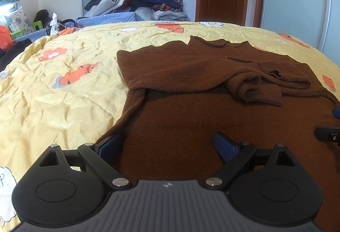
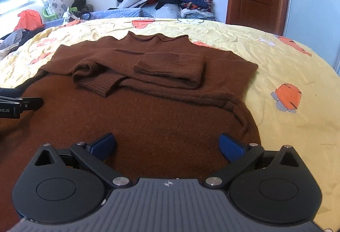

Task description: Fold small clothes

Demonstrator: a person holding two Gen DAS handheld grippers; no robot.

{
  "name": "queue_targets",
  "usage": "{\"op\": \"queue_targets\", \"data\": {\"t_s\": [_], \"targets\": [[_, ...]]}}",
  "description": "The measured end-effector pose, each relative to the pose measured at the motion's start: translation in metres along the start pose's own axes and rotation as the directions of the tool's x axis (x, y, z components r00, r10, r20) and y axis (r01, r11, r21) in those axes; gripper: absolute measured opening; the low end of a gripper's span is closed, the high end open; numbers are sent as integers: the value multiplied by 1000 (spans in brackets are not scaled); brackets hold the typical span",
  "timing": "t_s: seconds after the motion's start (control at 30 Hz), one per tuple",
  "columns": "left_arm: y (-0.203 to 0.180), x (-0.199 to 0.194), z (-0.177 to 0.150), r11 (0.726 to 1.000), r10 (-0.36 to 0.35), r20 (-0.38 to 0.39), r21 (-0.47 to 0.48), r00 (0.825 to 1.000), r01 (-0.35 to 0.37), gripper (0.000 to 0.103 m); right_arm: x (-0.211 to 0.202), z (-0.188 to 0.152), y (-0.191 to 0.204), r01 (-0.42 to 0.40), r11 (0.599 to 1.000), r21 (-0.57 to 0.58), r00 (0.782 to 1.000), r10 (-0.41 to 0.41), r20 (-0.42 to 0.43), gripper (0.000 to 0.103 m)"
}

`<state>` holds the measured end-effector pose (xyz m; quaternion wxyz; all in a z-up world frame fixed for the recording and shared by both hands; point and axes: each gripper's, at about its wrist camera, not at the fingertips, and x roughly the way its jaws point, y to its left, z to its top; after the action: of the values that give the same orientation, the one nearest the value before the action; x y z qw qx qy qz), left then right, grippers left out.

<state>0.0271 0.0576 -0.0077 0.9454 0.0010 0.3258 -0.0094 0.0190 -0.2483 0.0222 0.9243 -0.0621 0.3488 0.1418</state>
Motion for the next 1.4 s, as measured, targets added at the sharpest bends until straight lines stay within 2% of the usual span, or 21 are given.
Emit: {"op": "queue_targets", "data": {"t_s": [0.33, 0.43, 0.5, 0.57, 0.63, 0.73, 0.77, 0.8, 0.83, 0.9, 1.0, 1.07, 1.1, 1.13, 1.17, 1.2, 1.23, 1.27, 1.3, 1.37, 1.4], "targets": [[0, -3, -1, 1000, -2, 4, -10, 1000, 2, 96, -3, 0, 1, 3, 1000, 3, 1000, -3, 0, 103], [11, -29, -9, 997, 23, 39, -77, 999, -20, 96, -16, -2, -5, 8, 998, 63, 1000, -7, -17, 103], [29, -58, -23, 986, -72, 41, -150, 997, 77, 96, -43, -10, -20, -85, 978, 190, 996, 90, -22, 103], [47, -87, -43, 956, -178, 30, -231, 984, 180, 96, -74, -27, -42, -222, 917, 332, 971, 238, -5, 103], [64, -110, -65, 920, -251, -2, -310, 968, 238, 96, -97, -48, -66, -268, 844, 464, 952, 306, -6, 103], [82, -139, -95, 845, -369, 0, -416, 929, 336, 96, -125, -73, -87, -268, 769, 580, 941, 339, -15, 102], [86, -144, -100, 810, -418, -3, -454, 909, 371, 96, -132, -77, -88, -277, 756, 593, 935, 355, -16, 103], [90, -147, -105, 763, -473, -3, -501, 881, 409, 96, -136, -80, -89, -278, 746, 606, 927, 373, -34, 103], [94, -146, -111, 700, -541, -2, -556, 841, 449, 96, -140, -83, -87, -283, 735, 616, 916, 397, -52, 103], [100, -142, -123, 572, -649, 21, -646, 761, 505, 96, -141, -88, -84, -324, 687, 651, 872, 483, -76, 103], [102, -140, -127, 515, -702, 17, -679, 712, 524, 96, -132, -97, -71, -408, 582, 704, 756, 647, -97, 103], [103, -137, -128, 480, -730, 4, -710, 684, 516, 95, -132, -98, -64, -423, 563, 710, 730, 676, -100, 103], [103, -135, -128, 464, -739, 2, -724, 674, 510, 95, -131, -98, -65, -419, 553, 721, 729, 677, -96, 99], [102, -134, -128, 467, -736, -7, -730, 677, 500, 93, -130, -98, -65, -411, 541, 733, 731, 676, -89, 96], [100, -133, -128, 486, -728, -34, -730, 684, 481, 84, -128, -100, -67, -404, 527, 748, 732, 677, -81, 87], [99, -133, -126, 518, -715, -72, -723, 695, 457, 61, -126, -102, -69, -391, 517, 761, 734, 675, -82, 69], [97, -132, -125, 545, -702, -108, -718, 704, 433, 48, -124, -102, -69, -366, 526, 768, 741, 664, -102, 58], [96, -128, -124, 566, -691, -146, -718, 708, 404, 26, -122, -104, -68, -343, 544, 766, 748, 651, -128, 37], [96, -126, -125, 580, -680, -173, -721, 712, 380, 14, -121, -106, -68, -325, 558, 764, 753, 641, -148, 23], [98, -124, -125, 593, -669, -199, -724, 716, 353, 7, -121, -111, -70, -310, 564, 765, 755, 635, -162, 13], [96, -125, -123, 611, -660, -213, -710, 720, 349, 6, -121, -114, -70, -315, 557, 768, 755, 638, -152, 13]]}}
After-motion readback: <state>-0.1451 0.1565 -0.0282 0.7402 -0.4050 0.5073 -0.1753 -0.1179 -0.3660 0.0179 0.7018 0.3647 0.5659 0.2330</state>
